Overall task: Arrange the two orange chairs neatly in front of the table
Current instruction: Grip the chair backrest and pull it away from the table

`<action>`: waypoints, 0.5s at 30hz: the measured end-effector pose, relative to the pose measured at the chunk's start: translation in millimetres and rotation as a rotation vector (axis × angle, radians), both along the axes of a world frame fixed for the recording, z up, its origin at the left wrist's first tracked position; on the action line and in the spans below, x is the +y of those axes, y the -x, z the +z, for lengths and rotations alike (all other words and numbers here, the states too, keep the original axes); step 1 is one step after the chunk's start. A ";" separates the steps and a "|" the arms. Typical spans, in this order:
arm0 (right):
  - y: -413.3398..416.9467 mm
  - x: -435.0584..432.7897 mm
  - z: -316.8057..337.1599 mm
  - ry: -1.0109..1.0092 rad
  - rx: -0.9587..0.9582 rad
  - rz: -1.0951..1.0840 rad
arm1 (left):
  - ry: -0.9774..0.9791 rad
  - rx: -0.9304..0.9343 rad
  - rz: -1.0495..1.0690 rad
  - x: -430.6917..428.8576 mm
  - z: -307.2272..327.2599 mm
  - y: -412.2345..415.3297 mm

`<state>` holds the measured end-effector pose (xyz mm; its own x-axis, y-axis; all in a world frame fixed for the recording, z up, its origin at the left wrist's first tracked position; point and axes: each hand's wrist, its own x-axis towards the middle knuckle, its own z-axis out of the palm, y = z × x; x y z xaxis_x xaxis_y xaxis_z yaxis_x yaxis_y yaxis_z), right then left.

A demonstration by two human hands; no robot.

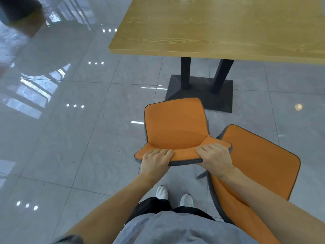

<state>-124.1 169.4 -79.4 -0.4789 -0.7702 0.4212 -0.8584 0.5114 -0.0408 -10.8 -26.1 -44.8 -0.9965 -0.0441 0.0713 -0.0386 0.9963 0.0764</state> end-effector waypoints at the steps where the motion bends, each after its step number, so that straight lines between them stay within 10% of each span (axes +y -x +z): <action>1: 4.1 -3.9 -2.1 -0.006 -0.003 -0.003 | 0.000 -0.002 0.000 -3.7 -0.9 4.4; 15: 106.5 -36.4 -10.0 -0.028 -0.031 -0.005 | -0.020 0.028 0.044 -31.0 -9.0 99.2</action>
